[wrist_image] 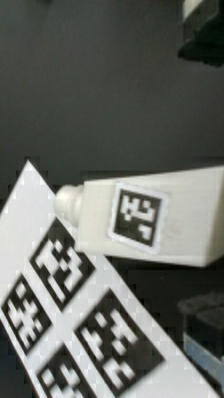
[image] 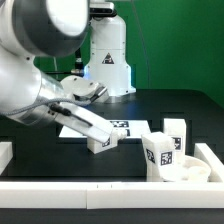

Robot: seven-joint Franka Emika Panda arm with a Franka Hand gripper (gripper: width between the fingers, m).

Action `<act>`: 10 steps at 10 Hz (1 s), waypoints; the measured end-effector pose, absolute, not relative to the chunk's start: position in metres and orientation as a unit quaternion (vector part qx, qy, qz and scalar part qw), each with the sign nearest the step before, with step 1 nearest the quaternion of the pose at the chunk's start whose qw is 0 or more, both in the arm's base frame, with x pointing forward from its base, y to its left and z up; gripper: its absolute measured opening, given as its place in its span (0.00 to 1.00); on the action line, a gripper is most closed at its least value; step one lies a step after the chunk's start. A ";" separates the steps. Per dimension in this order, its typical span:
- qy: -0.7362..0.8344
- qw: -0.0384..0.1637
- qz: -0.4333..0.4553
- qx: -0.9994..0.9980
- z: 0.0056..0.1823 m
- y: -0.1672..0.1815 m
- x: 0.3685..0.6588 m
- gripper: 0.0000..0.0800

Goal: Assemble stool

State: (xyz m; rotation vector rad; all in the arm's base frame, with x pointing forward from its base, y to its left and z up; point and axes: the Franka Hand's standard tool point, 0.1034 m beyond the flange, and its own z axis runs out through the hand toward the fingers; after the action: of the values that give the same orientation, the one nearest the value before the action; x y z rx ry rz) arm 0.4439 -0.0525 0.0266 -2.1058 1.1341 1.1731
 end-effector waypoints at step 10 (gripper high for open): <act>0.407 0.229 0.448 -0.762 0.006 -0.028 0.423 0.66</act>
Offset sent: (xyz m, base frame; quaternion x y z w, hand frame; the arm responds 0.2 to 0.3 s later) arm -0.0168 0.0282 -0.0225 -0.0045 0.0023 0.0138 0.9999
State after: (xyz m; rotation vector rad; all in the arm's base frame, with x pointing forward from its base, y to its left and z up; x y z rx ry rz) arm 0.4231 -0.0283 0.0062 -2.0990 1.1214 1.2325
